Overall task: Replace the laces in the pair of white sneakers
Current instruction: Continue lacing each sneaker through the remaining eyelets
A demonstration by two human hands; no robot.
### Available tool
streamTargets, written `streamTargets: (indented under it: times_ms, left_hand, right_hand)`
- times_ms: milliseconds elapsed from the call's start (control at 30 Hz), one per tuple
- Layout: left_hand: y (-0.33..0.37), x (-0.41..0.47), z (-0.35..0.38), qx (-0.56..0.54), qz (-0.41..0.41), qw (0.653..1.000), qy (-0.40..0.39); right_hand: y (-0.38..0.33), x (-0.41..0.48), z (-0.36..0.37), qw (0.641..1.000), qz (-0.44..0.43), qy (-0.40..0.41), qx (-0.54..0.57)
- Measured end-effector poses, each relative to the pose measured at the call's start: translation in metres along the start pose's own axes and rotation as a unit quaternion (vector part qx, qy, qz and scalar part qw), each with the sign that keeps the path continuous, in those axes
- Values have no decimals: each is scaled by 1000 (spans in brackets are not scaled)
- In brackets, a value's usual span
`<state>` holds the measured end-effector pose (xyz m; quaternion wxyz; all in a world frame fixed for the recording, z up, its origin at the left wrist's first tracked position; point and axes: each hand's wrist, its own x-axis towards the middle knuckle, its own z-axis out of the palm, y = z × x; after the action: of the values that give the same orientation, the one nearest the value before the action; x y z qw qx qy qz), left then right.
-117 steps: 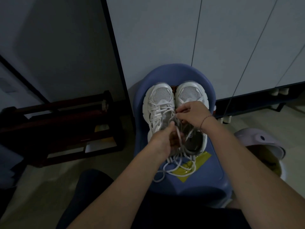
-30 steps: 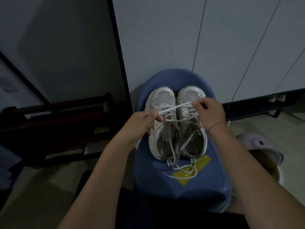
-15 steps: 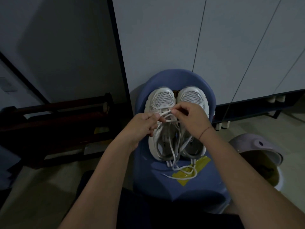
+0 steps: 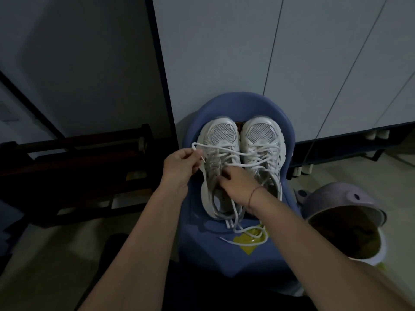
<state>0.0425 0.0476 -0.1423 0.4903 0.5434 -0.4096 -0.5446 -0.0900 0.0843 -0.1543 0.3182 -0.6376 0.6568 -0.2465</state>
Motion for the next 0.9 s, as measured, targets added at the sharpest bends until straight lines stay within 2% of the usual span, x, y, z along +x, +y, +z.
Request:
streamTargets:
  times_ms: [67,167,233,333,500,700,900]
  left_hand:
    - [-5,4,3,-16,-6,1000,18]
    - [-8,4,10,-6,-6,1000,0]
    - [-9,3,12,10,1,1000,-11]
    - [-10,4,12,27,10,1000,-13]
    - [-11,4,12,45,55,997,11]
    - [-11,4,12,40,48,998,-4]
    - [-17,5,12,152,125,980,9]
  right_hand:
    - [2,7,10,981,42,6,191]
    - [3,13,14,881,94,14,464]
    - [1,15,13,829,109,10,549]
    - [3,17,16,792,120,9,599]
    - [2,16,14,794,108,6,599]
    - [2,14,11,801,94,-2,591]
    - [5,16,11,816,100,-5,570]
